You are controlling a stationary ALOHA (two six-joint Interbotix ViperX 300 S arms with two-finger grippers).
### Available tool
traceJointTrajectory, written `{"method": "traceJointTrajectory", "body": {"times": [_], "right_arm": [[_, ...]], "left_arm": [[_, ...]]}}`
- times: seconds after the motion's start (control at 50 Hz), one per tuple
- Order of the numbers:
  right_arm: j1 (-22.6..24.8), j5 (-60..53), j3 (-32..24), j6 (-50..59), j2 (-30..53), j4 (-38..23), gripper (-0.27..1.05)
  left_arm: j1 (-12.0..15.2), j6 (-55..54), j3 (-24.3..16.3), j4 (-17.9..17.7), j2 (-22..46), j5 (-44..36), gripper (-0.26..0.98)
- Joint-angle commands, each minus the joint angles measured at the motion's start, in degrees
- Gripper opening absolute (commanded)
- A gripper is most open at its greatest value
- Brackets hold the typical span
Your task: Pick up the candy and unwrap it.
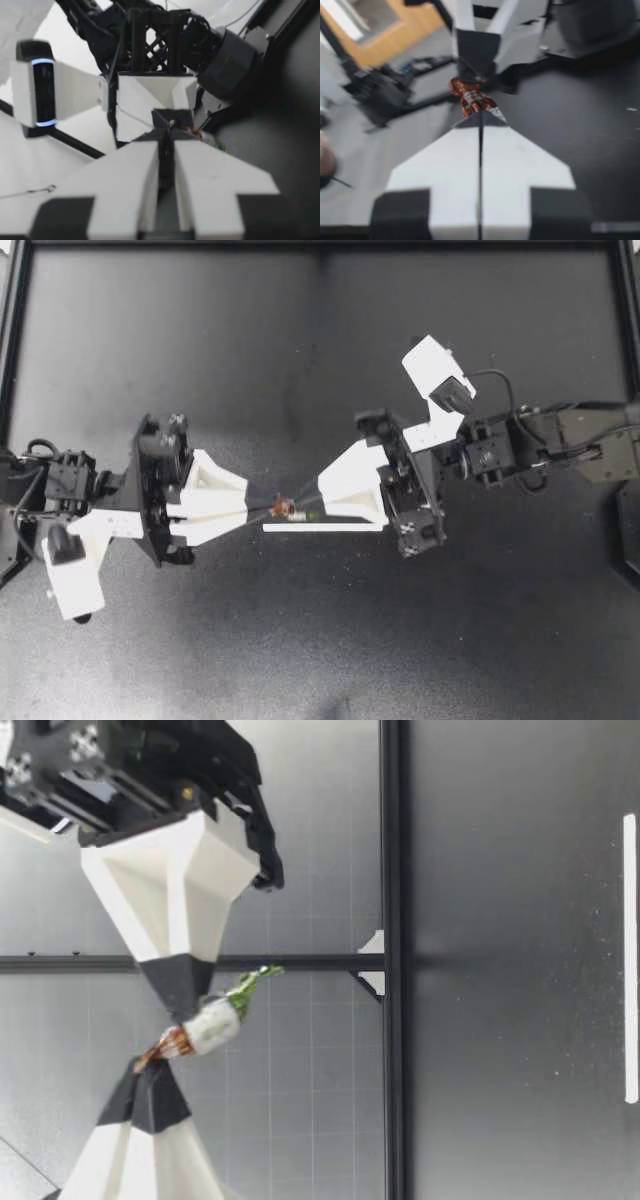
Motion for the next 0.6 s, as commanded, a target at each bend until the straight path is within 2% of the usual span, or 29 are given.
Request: {"method": "traceJointTrajectory", "body": {"times": [0.0,0.14,0.24,0.34,0.44,0.5,0.58], "right_arm": [[-0.79,4.83,-1.32,-2.02,-3.08,0.18,-0.20],[-0.70,9.40,-2.11,-4.83,-4.57,0.18,-0.20],[-0.70,11.07,-2.55,-6.24,-4.75,0.26,-0.20],[-0.70,11.25,-2.99,-6.94,-4.48,0.26,-0.20],[-0.62,11.43,-2.81,-7.73,-4.04,0.26,-0.20],[-0.62,11.95,-2.64,-8.09,-4.04,0.26,-0.20],[-0.62,13.45,-2.72,-8.70,-4.04,0.26,-0.20]], "left_arm": [[-0.09,-2.37,-0.18,-0.09,-0.62,-0.26,0.13],[-0.09,-4.39,0.97,-1.58,-0.70,-0.18,0.40],[-0.09,-9.14,1.58,-6.33,-0.62,0.00,0.56],[-0.09,-17.84,1.49,-12.22,0.35,0.26,0.58],[-0.09,-31.29,0.53,-18.19,1.67,1.49,0.58],[-0.09,-37.88,-0.18,-19.78,2.29,2.64,0.59],[-0.09,-46.49,-1.49,-19.60,3.25,5.01,0.59]]}}
